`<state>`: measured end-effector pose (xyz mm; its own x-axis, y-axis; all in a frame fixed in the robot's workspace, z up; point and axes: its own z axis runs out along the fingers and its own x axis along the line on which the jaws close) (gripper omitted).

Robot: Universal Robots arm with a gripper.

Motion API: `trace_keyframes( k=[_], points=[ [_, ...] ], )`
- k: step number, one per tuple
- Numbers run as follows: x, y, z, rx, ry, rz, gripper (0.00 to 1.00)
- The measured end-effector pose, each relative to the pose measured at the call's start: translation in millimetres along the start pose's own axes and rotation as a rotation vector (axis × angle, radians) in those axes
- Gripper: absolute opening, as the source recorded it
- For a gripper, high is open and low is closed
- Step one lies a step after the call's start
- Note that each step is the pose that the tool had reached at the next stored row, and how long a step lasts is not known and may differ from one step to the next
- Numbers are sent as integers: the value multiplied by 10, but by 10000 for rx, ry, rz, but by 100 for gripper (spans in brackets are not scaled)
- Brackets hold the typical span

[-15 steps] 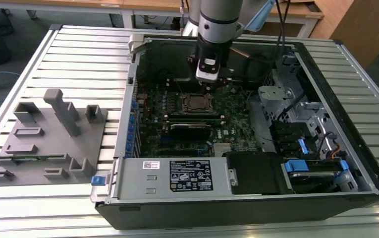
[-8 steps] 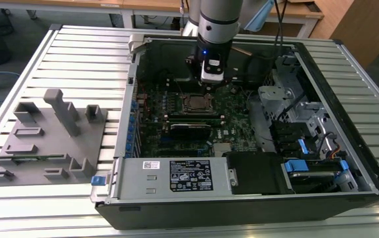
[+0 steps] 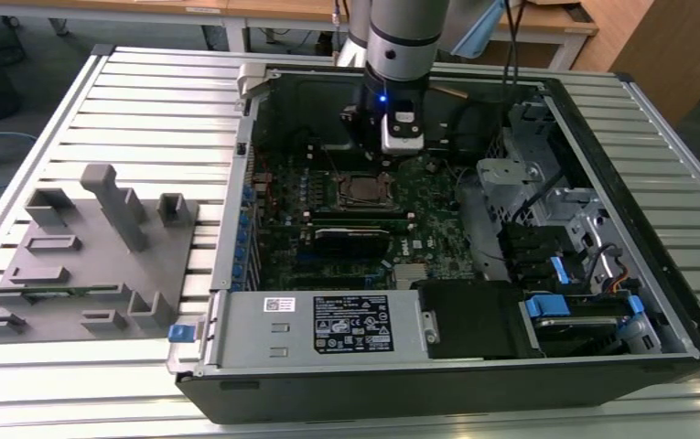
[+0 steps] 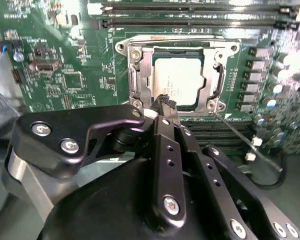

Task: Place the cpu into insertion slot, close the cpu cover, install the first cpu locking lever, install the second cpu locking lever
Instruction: 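Close the cpu cover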

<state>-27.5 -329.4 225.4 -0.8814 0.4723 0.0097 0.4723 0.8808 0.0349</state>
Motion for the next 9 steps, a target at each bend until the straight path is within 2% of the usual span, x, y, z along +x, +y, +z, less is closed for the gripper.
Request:
trace_keyframes(
  k=[9],
  points=[
    [0,0,12,16,57,-1633,11]
  ],
)
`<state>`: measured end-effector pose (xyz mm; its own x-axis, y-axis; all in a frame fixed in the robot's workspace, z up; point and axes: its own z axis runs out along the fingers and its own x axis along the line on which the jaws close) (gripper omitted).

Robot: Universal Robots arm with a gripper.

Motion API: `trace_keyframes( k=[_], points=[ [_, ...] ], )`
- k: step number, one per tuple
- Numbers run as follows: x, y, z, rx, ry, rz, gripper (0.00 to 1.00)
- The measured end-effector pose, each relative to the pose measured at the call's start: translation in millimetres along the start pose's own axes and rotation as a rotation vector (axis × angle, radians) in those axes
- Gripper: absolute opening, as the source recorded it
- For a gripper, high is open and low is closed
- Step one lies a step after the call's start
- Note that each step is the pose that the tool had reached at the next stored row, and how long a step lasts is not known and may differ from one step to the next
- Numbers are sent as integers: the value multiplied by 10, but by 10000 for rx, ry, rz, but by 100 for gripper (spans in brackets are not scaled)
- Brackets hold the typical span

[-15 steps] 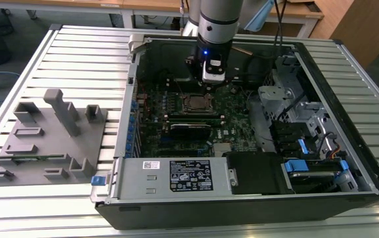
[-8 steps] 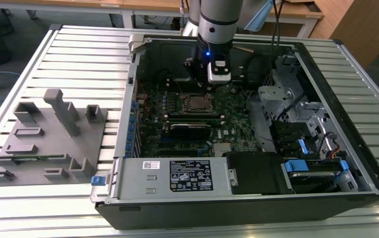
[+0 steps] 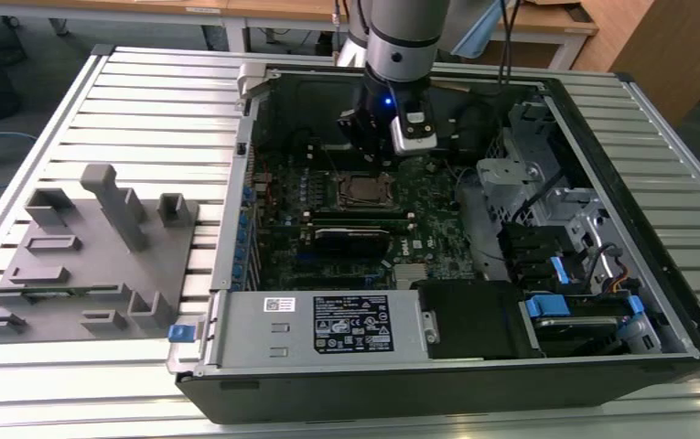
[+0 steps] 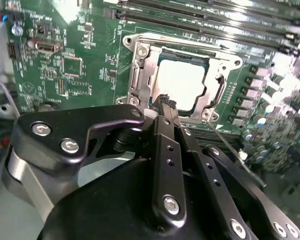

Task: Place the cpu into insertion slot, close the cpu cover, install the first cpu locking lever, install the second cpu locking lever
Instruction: 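Close the cpu cover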

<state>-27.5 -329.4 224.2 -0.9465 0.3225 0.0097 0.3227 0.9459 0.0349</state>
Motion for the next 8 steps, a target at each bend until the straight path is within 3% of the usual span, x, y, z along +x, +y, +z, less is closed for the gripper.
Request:
trace_keyframes(
  k=[8],
  points=[
    [0,-1,13,14,51,-1460,11]
  ],
)
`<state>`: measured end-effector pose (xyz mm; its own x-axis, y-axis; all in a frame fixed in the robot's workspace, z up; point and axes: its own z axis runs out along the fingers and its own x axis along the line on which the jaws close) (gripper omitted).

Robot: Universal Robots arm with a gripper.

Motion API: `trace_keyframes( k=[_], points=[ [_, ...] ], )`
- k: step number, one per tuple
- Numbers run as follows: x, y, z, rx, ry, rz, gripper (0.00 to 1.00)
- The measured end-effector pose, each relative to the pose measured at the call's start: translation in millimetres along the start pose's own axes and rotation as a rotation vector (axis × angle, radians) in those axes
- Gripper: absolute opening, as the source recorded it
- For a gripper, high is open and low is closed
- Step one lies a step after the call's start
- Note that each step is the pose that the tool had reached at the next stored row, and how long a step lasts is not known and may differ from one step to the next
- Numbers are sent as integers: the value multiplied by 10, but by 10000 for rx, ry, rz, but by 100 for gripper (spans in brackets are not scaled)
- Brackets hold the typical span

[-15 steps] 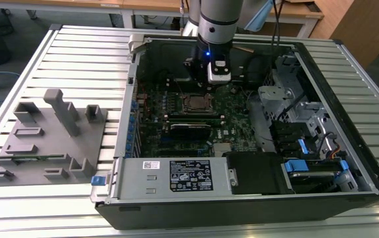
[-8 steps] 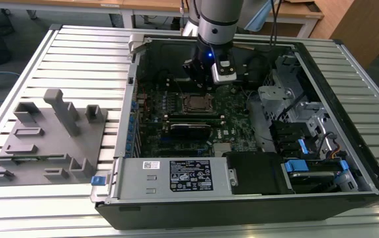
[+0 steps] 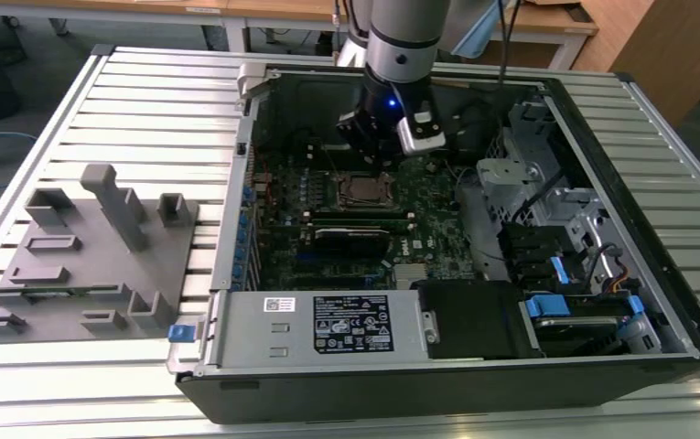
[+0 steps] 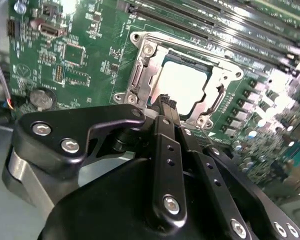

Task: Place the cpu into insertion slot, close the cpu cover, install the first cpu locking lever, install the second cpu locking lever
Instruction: 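Close the cpu cover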

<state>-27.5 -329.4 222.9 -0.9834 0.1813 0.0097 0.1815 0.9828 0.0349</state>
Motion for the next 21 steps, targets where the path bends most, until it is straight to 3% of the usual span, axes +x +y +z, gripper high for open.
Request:
trace_keyframes(
  k=[11,16,21],
  points=[
    [0,-1,21,17,52,-1824,11],
    [9,-3,45,80,-48,-2040,11],
    [13,-5,58,112,-62,-1883,11]
  ],
)
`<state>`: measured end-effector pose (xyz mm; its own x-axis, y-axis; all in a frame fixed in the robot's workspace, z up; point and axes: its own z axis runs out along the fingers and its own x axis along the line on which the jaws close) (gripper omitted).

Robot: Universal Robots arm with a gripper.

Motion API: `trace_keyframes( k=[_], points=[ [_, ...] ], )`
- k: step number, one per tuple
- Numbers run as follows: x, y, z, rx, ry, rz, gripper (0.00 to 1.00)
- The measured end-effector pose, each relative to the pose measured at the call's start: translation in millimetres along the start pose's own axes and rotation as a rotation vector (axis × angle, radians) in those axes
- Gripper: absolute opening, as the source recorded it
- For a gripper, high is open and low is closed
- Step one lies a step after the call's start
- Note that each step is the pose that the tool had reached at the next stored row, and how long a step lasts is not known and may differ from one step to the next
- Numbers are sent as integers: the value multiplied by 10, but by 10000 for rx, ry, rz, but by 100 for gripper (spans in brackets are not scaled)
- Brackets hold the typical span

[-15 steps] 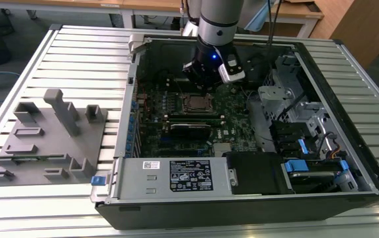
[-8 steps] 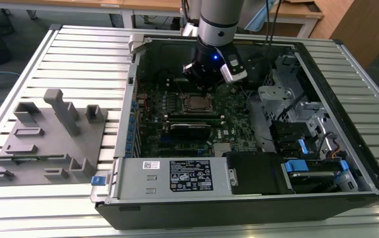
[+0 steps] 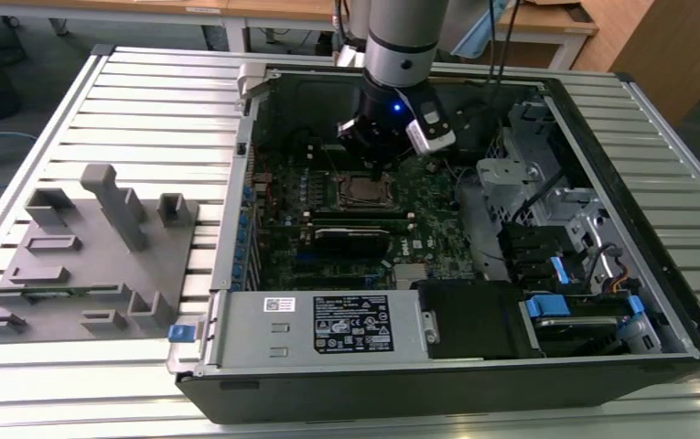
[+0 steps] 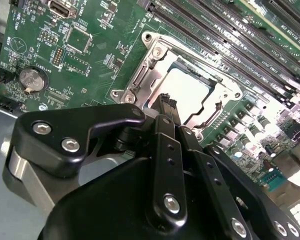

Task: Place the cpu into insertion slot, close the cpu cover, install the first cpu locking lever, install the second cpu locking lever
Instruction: 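Close the cpu cover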

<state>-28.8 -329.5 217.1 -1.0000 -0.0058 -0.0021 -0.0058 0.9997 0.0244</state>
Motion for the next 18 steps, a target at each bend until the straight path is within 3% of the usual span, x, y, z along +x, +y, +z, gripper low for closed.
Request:
trace_keyframes(
  k=[4,18],
  points=[
    [15,-1,5,-1,-5,147,11],
    [252,-10,15,0,-24,73,11]
  ],
)
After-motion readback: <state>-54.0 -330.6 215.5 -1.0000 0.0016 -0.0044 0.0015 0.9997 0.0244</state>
